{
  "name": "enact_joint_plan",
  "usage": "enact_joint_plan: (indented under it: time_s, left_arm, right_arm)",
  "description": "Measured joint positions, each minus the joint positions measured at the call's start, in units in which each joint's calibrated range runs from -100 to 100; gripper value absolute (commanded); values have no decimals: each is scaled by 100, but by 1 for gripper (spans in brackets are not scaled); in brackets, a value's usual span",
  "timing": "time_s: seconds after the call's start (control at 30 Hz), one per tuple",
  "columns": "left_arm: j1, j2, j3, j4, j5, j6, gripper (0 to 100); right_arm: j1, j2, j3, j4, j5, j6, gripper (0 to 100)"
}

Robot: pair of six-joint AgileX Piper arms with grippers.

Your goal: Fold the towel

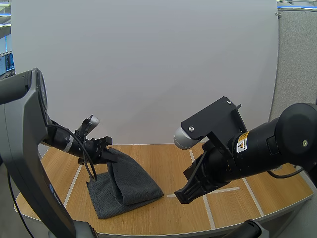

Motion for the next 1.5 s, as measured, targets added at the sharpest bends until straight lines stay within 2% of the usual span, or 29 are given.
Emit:
enact_joint_plan:
  time_s: [0.57, 1.17, 1.3, 1.37, 1.4, 1.43, 1.5]
  left_arm:
    - [0, -1030, -138, 640, 42, -674, 0]
    - [0, -1361, -149, 1269, 66, -748, 0]
    - [0, -1361, -149, 1252, 81, -728, 0]
    - [0, -1361, -149, 1122, 81, -727, 0]
    - [0, -1361, -149, 1022, 81, -727, 0]
    - [0, -1361, -149, 918, 81, -727, 0]
    - [0, -1361, -153, 749, 81, -727, 0]
  right_arm:
    - [0, 0, 0, -14, 0, 0, 0]
    - [0, 14, 0, -14, 0, 0, 0]
    - [8, 373, 0, 32, 0, 0, 0]
    - [8, 639, 0, 192, 0, -141, 0]
    - [8, 1053, 0, 536, -39, -322, 0]
    - [8, 1749, 0, 1269, -172, -805, 0]
    - [8, 2145, 0, 1593, -207, -1109, 0]
